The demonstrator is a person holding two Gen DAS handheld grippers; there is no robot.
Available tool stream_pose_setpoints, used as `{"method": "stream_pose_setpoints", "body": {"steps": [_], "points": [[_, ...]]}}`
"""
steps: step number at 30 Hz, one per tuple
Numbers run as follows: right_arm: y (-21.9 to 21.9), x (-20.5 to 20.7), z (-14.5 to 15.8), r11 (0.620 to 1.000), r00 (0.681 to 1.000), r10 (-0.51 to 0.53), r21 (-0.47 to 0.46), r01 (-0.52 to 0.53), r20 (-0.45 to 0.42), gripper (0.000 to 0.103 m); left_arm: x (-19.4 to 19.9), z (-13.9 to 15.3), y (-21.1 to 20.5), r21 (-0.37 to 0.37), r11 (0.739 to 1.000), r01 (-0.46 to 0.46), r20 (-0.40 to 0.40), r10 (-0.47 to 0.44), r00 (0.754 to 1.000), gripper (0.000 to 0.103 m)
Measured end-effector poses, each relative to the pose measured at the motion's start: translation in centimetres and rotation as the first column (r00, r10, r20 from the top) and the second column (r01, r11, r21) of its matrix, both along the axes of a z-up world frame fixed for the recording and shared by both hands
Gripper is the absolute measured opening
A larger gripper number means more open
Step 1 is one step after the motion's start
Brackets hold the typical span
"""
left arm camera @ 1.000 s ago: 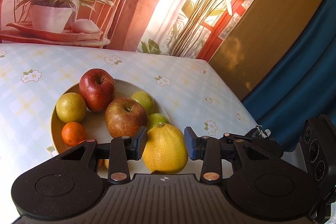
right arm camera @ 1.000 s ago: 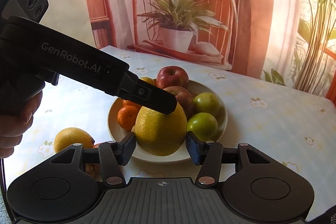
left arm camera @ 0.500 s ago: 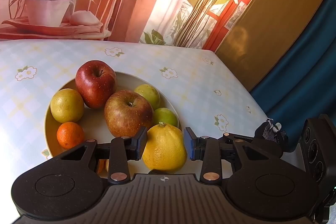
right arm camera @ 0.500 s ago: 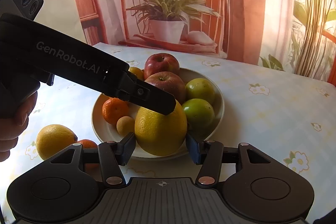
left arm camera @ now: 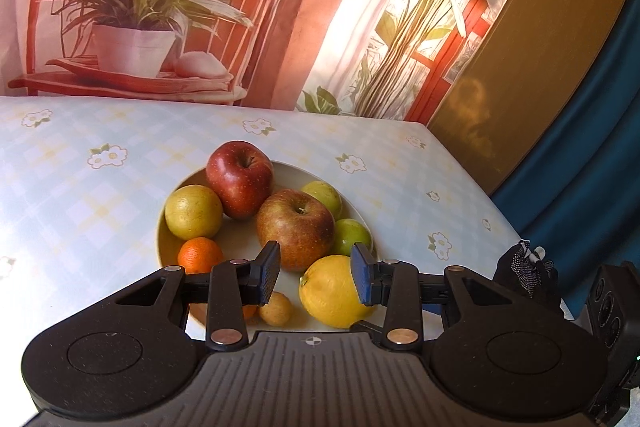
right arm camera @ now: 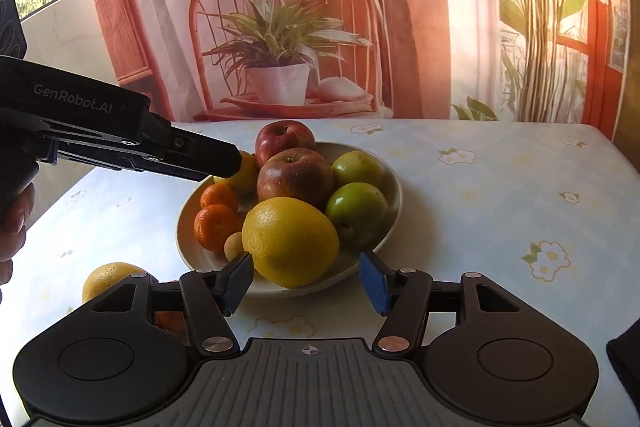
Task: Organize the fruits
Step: 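Withdraw both tools from the plate back to the remaining fruit, then close both tools on the large pale yellow pomelo from opposite sides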
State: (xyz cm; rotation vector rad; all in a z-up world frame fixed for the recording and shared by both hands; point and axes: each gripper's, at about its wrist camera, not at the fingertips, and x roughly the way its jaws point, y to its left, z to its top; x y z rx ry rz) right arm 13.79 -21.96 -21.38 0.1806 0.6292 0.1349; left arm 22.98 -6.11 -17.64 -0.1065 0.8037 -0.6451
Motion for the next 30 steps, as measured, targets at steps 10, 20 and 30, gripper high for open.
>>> {"method": "stream_pose_setpoints", "body": {"steps": [10,20,30], "points": [[1.9,-2.6,0.9,1.000,1.000,0.007,0.021,-0.007,0.030,0.055,-2.2,-0.1,5.6,0.053,0.996,-0.070,0.013,0.069,0.998,0.040],[4.6,-3.7,1.1,0.999,0.999,0.045,-0.001,-0.045,0.004,0.055,-3.4,-1.4,7.0,0.078,0.995,-0.067,-0.021,0.069,0.997,0.040],[6.1,-4.8,1.8,0.997,0.998,0.067,-0.035,-0.067,-0.012,0.055,-4.3,-2.2,6.8,0.085,0.995,-0.045,-0.018,0.047,0.999,0.040]]}}
